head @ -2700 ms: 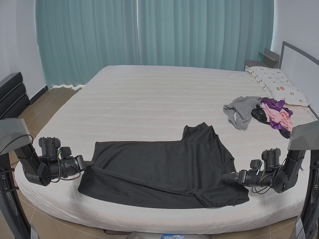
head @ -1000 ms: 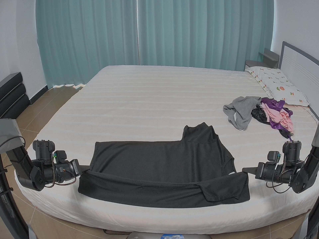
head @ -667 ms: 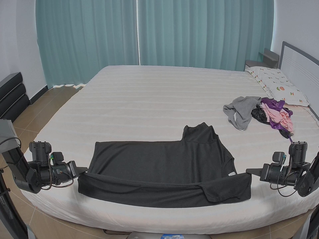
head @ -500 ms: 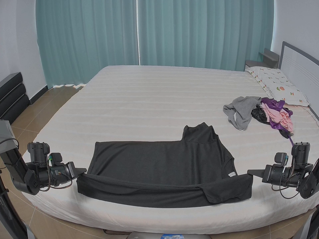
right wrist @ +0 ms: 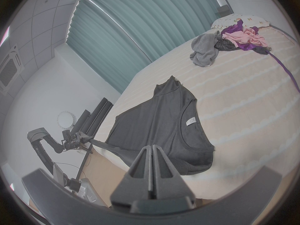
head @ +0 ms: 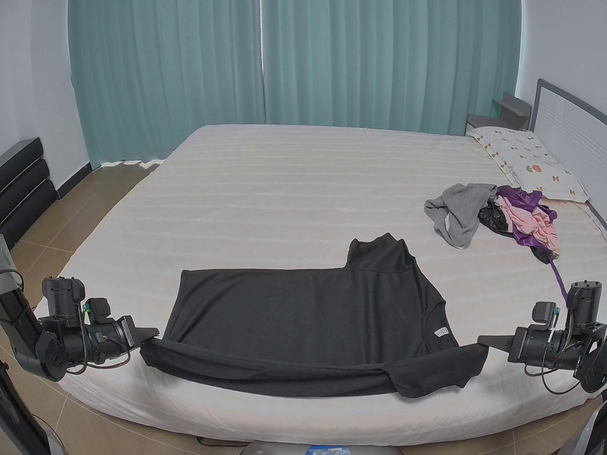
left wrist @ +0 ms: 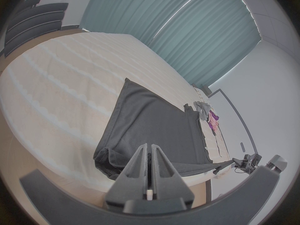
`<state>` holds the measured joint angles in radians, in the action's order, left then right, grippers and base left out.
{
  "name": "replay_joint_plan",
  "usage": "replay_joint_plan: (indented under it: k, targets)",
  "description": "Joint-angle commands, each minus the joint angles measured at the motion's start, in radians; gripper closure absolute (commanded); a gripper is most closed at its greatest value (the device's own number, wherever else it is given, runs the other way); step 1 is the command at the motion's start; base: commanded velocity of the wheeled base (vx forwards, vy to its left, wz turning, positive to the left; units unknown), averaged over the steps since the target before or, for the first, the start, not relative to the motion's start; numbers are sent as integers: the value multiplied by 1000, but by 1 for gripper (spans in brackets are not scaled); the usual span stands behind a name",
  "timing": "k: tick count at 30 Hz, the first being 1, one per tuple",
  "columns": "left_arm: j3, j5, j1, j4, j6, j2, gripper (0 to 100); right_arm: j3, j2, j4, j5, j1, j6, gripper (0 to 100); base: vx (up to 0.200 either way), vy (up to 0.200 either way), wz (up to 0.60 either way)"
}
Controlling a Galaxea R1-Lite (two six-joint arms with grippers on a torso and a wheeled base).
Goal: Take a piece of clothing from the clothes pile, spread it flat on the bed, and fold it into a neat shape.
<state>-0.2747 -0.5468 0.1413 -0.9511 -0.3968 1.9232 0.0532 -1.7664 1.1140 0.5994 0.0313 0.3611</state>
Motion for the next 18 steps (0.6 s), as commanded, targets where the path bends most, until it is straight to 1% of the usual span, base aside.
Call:
replay_joint_plan:
  k: [1,10,18]
  targets:
    - [20,1,24,0,0,-35,100,-30,65,0,-1,-1,2,100,0,0,0]
    - [84,13,29,2,3,-59,100,-53,88,-22,-3,4,2,100,0,0,0]
    - [103,18,29,11,-2,-50,100,-53,104,-103,-4,6,-7,100,0,0,0]
